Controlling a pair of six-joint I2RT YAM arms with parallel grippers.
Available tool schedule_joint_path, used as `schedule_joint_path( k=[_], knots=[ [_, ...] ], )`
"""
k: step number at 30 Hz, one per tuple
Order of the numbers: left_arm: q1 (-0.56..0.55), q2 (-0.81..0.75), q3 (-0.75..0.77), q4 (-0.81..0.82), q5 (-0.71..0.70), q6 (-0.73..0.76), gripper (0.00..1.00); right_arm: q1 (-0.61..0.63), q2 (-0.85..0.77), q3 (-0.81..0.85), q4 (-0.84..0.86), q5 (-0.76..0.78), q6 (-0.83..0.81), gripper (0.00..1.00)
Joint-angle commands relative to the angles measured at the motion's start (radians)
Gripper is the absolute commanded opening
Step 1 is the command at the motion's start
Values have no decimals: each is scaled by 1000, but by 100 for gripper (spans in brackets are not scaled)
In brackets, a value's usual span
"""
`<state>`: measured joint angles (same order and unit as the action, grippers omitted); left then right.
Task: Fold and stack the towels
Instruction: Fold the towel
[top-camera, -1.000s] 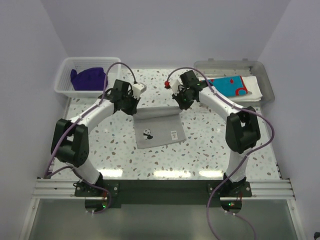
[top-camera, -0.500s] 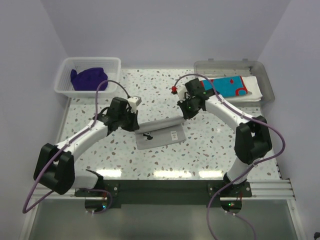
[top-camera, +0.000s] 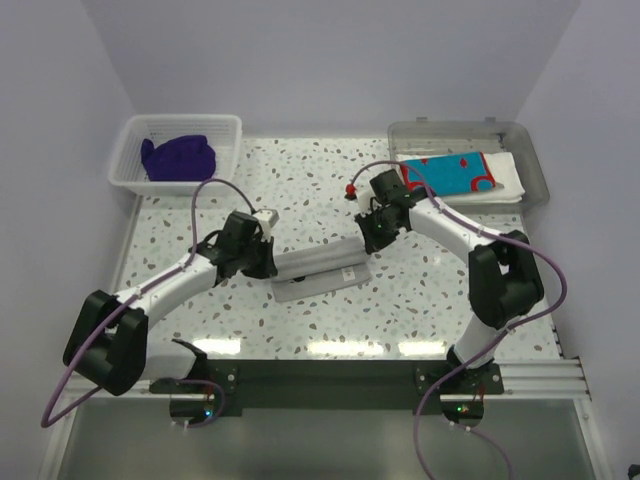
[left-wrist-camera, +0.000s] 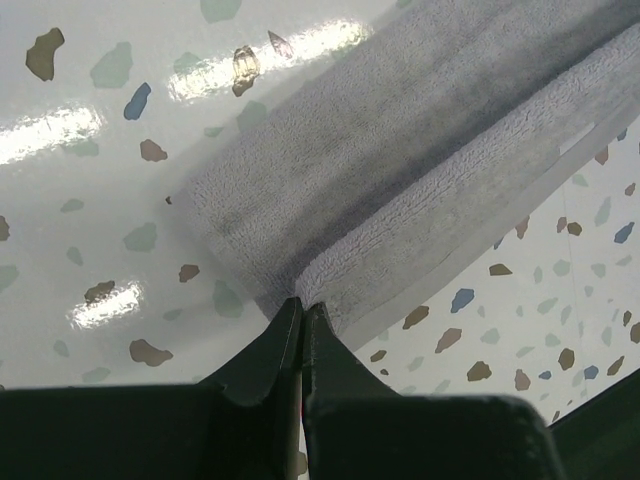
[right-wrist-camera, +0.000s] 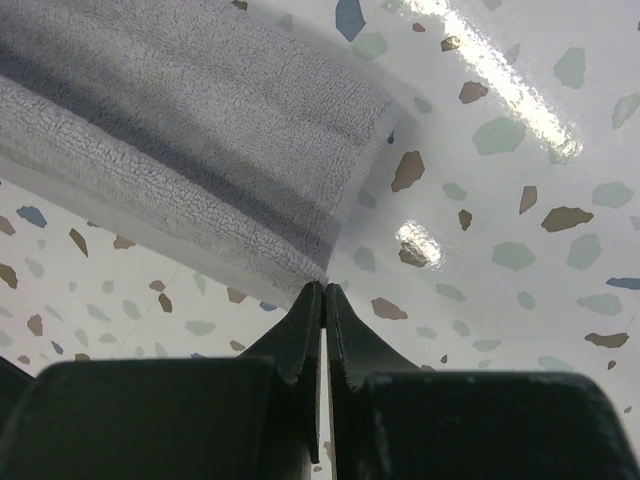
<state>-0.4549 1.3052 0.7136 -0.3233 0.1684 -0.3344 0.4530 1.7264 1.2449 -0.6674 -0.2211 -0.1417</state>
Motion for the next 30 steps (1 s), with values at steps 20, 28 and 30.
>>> schedule_joint_path(
  k=[20,28,30],
  knots=[
    [-50,19,-72,-14,-165,-78,0,27,27,-28,26,63,4,0],
    [-54,-7,-80,-28,-132,-81,9,30,22,-42,34,63,27,3],
    [-57,-18,-86,-31,-118,-89,22,36,15,-36,20,51,27,12]
  ],
)
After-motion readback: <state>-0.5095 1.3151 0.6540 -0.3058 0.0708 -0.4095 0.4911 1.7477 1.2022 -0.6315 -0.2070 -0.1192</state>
